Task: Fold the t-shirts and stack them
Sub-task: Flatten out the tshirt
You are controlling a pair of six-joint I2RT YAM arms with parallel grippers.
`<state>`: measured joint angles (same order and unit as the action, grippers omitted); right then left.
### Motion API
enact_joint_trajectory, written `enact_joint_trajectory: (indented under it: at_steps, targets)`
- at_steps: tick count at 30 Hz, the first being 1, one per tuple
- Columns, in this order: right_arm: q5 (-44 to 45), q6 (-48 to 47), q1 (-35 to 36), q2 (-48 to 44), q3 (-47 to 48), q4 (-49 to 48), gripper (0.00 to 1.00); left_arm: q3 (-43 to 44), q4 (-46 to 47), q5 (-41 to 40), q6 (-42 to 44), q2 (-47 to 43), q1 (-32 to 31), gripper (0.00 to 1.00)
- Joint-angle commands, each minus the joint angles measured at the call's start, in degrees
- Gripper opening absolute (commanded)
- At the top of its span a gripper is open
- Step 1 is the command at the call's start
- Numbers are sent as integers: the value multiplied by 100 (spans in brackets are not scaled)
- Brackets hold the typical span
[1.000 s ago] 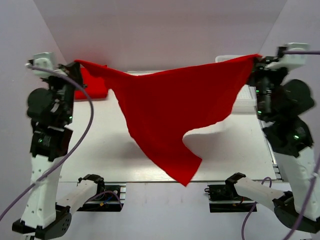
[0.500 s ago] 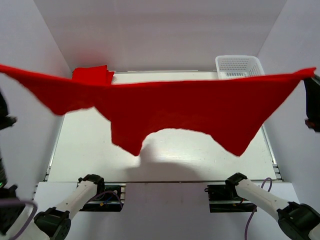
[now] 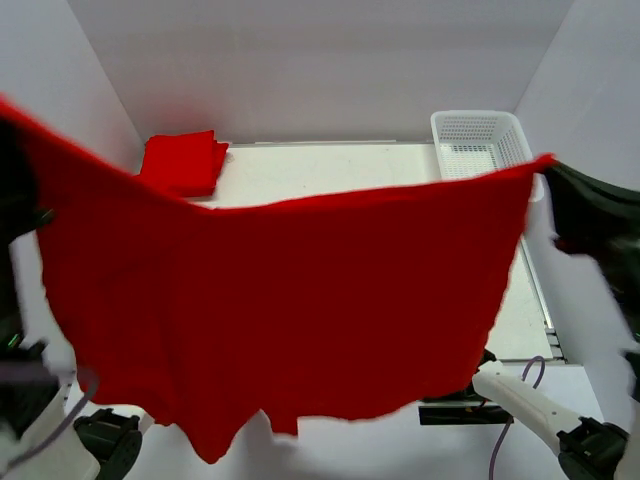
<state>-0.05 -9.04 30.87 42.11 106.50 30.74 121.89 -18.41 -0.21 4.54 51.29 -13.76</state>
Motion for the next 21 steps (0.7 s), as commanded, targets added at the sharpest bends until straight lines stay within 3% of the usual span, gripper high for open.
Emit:
enact_joint_trajectory:
  at_steps: [1,2,4,7,12,15,21]
  targets:
    - [1480,191,15,201,-1295,-876,0,-1067,249,-58,205,636,-66,0]
    - [2396,288,85,297,-2151,-1025,0,-1679,372,-137,206,698,-66,0]
    - [3295,367,-11,569,-3050,-1639,0,-2280,714,-391,206,821,-66,0]
    - [4000,595,-72,1175,-3687,-2019,0,-3537,1399,-463,206,1224,66,0]
    - [3558,1069,-590,2810,-3979,-2573,0,-4260,1902,-375,30,2884,66,0]
    - [3056,1176,-1055,4415,-3602,-2573,0,-4261,2350,-323,30,4176,119,0]
    - [1581,1010,-1636,6883,-2101,-2618,0,-2787,2132,327,-110,6923,233,0]
